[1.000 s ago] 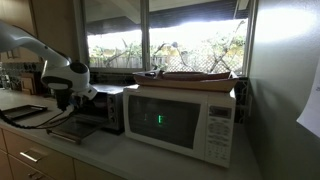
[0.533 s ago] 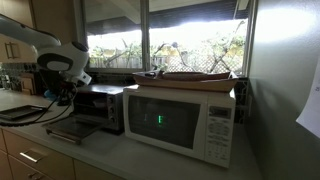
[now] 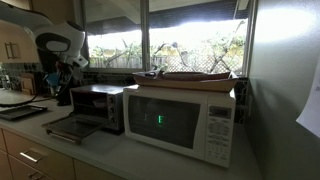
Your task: Remove the bowls from the oven and stack them together on top of the oven
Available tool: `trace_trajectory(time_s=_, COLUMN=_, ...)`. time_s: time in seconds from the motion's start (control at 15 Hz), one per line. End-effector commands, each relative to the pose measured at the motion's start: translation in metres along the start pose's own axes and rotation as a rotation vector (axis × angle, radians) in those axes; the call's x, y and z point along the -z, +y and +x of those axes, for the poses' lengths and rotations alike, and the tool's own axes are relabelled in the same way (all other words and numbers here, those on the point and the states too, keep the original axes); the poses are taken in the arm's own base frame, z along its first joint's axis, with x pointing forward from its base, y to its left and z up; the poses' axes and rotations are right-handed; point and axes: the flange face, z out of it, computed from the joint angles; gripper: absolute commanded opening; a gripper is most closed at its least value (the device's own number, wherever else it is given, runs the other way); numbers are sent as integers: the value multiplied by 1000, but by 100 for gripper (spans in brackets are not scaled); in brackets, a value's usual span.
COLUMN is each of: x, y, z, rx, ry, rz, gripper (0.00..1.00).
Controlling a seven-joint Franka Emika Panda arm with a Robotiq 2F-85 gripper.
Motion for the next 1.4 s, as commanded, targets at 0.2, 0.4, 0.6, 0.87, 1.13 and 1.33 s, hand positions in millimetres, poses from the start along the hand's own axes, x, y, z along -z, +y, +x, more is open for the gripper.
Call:
trace_trajectory(time_s=0.2, x=-17, y=-30, z=86, rx=-267, ry=100, rz=-126, gripper=1)
trace_trajectory(time_s=0.4, x=-20, y=-35, z=114, rx=-347, ry=139, rz=-189, gripper=1)
trace_trajectory(time_s=0.6, x=-23, y=-36, z=130, rx=-399, ry=157, rz=-256, gripper=1)
trace_trajectory(time_s=0.87, x=-21, y=-46, z=139, rx=-398, ry=178, rz=-271, gripper=44)
trace_trajectory(time_s=1.13, x=3, y=-53, z=117, rx=-309, ry=203, rz=-216, gripper=75)
trace_trajectory(time_s=1.33, x=12, y=-29, z=94, rx=-178, ry=161, rz=-162, gripper=97)
